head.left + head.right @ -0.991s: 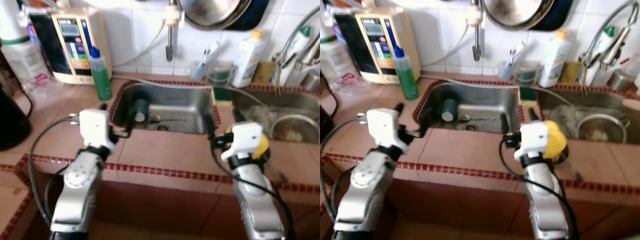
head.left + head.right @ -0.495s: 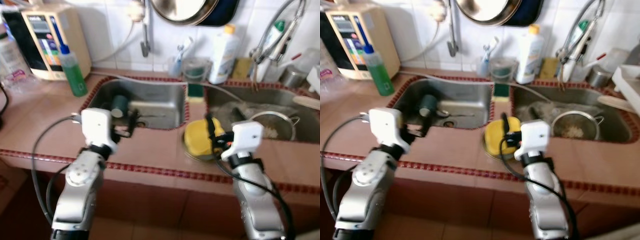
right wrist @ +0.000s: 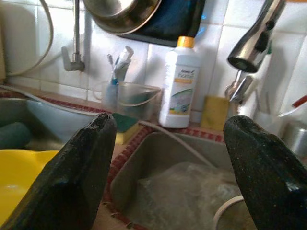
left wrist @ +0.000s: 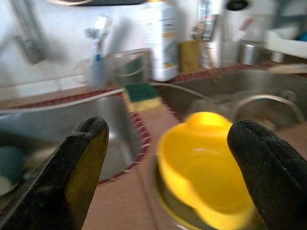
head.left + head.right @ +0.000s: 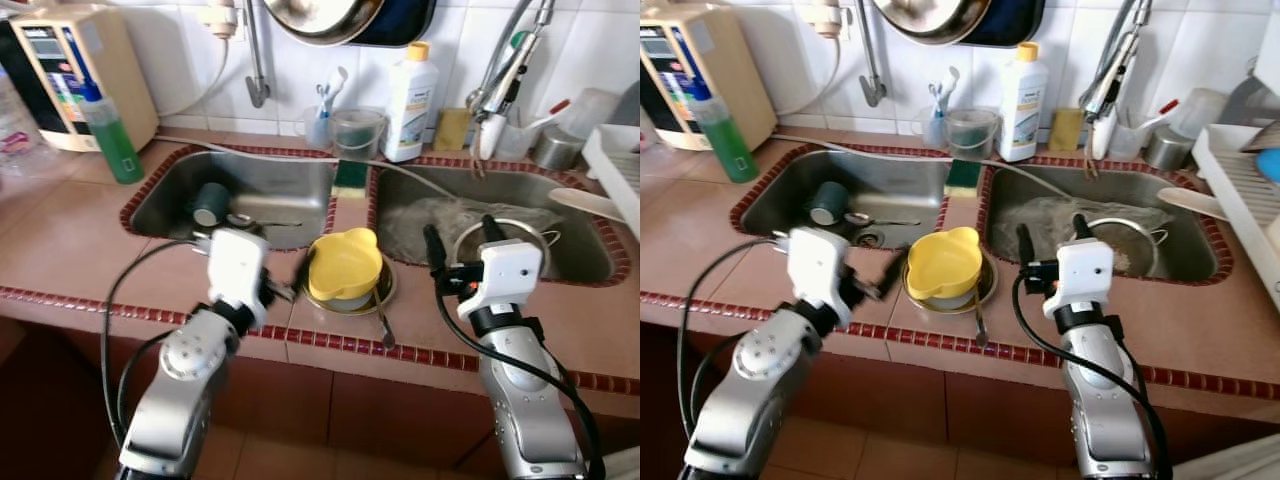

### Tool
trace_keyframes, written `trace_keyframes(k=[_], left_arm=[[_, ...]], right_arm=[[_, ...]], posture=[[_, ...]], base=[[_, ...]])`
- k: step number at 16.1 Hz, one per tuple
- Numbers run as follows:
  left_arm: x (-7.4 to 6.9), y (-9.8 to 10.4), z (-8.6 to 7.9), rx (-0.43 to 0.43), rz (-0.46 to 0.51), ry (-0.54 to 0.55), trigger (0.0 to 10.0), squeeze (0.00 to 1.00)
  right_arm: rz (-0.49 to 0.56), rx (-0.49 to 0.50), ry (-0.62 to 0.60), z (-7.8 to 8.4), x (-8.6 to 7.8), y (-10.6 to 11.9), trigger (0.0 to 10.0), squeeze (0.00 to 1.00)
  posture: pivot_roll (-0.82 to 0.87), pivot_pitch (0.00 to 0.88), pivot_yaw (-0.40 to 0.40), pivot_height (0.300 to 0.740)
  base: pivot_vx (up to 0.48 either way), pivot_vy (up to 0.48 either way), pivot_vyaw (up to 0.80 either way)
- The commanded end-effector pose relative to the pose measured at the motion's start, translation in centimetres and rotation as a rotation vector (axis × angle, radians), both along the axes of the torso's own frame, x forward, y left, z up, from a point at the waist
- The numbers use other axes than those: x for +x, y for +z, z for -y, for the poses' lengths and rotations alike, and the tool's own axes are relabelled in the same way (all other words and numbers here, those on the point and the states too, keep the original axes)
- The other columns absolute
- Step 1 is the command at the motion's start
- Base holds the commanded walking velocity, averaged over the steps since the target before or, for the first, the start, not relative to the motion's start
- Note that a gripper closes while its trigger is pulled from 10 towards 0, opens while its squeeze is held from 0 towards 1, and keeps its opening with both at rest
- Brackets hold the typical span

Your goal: Kitchen organization

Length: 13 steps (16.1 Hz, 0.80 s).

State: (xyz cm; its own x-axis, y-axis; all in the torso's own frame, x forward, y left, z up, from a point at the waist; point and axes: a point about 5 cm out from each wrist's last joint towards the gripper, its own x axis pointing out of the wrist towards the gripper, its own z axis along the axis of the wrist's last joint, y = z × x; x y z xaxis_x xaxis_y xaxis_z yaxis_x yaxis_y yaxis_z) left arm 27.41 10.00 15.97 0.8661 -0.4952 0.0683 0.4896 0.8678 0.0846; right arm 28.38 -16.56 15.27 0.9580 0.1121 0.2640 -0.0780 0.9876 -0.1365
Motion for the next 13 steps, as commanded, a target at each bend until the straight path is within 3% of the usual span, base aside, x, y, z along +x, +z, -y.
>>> trace_keyframes(k=[1,5,8,13], left_arm=[[-0.5,0.5,0.6,0.032,0.018,-0.055,10.0,0.00],[-0.9,0.7,1.5,0.018,-0.009,-0.123,10.0,0.00],[-1.0,1.0,1.5,0.039,-0.009,-0.149,10.0,0.00],[-0.9,1.2,1.3,0.047,-0.010,-0.161,10.0,0.00]], right_arm=[[-0.004,0.007,0.004,0.2,0.0,0.2,10.0,0.00],[-0.043,0.047,0.002,1.4,0.7,0.5,10.0,0.00],[-0.071,-0.059,0.112,1.9,1.2,1.1,10.0,0.00],[-0.138,-0.221,0.221,4.5,1.2,1.7,10.0,0.00]], posture=[[-0.12,0.046,0.043,0.740],[-0.12,0.055,0.049,0.740],[-0.12,0.058,0.051,0.740],[-0.13,0.063,0.044,0.740]], base=[[0.000,0.000,0.00],[0.000,0.000,0.00],[0.000,0.000,0.00],[0.000,0.000,0.00]])
